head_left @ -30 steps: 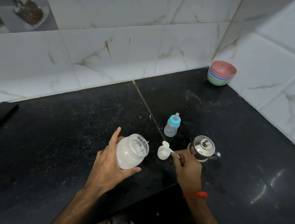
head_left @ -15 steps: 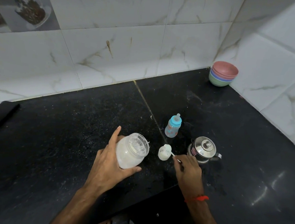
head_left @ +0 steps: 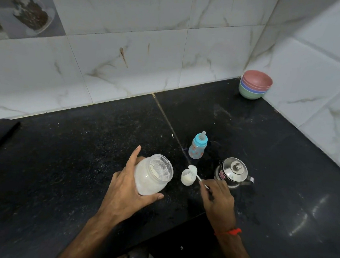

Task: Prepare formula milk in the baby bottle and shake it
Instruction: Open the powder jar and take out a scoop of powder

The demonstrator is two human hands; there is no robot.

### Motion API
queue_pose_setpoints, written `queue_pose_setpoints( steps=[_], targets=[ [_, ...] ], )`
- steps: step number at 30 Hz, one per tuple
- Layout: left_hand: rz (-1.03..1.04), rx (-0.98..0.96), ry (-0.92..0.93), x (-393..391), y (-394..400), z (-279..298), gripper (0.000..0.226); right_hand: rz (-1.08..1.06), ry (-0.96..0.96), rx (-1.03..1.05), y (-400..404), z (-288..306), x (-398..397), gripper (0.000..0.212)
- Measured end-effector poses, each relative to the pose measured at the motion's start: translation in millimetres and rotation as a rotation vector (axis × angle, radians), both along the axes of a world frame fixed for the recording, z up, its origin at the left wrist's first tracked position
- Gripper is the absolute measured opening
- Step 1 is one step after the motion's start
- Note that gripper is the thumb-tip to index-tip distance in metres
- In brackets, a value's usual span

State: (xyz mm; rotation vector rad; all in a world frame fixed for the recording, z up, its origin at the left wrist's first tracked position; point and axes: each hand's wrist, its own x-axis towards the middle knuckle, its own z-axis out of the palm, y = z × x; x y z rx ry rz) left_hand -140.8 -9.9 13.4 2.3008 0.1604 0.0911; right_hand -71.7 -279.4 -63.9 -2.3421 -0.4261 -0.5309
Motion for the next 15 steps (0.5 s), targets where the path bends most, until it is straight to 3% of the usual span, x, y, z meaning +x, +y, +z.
queue_pose_setpoints(
  steps=[9, 15],
  targets=[
    [-0.016, 0.008, -0.017, 0.8, 1.7, -2.4, 0.142, -0.008, 0.071, 0.033, 4.2, -0.2, 5.4, 0.009],
    [-0.003, -0.01, -0.03, 0.8, 3.9, -6.6, 0.141, -0.129, 0.422, 0.589, 18.5, 39.3, 6.5, 0.008]
  ],
)
